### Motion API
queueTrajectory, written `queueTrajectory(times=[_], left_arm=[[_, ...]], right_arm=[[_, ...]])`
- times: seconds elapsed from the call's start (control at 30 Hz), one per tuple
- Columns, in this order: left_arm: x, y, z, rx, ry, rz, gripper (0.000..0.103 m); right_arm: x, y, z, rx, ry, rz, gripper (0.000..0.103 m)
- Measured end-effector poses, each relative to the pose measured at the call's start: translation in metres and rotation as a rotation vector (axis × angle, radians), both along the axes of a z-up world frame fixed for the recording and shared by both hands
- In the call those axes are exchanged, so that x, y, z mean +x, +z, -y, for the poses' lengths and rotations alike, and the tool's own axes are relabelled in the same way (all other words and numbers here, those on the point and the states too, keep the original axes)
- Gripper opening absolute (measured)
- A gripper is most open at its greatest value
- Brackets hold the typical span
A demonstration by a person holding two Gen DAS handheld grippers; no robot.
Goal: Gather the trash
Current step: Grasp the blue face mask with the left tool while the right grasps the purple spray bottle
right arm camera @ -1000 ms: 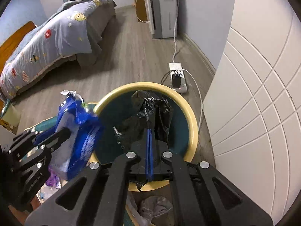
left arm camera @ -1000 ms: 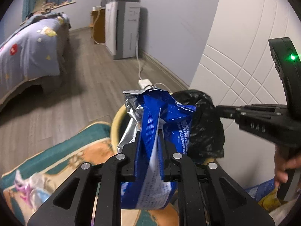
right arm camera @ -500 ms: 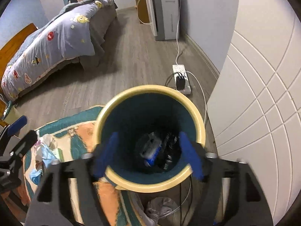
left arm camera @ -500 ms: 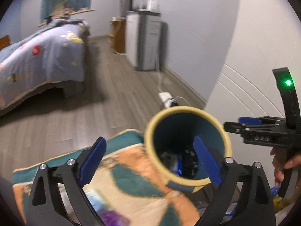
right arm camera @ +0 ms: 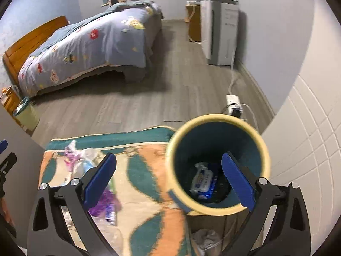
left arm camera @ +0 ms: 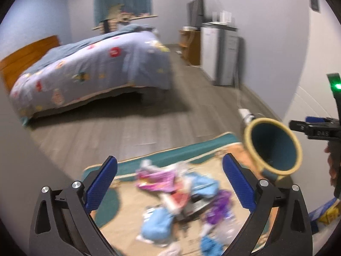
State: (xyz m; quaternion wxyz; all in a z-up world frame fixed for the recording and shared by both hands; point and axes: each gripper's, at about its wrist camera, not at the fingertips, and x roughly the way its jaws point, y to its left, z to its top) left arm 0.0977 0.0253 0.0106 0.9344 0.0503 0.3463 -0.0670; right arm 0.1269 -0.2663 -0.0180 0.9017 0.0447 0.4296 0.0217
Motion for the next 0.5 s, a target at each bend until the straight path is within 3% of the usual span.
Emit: queueTrajectory(times=[0.13, 0.23, 0.33, 0.5], left_arm=[[-0.005, -0.013, -0.043, -0.042, 0.092, -0.014, 0.098], [-0.002, -0.026, -0.061, -0.025, 0.123, -0.053, 0.098], [0.001, -0.039, -0.074, -0.013, 0.115, -0.079, 0.098], [0.008, -0.074, -0.076, -0.016, 0.096, -0.191, 0.098]], right_arm=[[0.002, -0.008, -0.035, 0.007, 0.056, -0.014, 0.097], [0.002, -0.020, -0.059, -0.010, 0.095, -0.031, 0.097], [0.003, -0.040, -0.080, -0.043, 0.138, -0.072, 0.097], [0.004, -0.077, -0.097, -0.079, 0.157, -0.163, 0.097]])
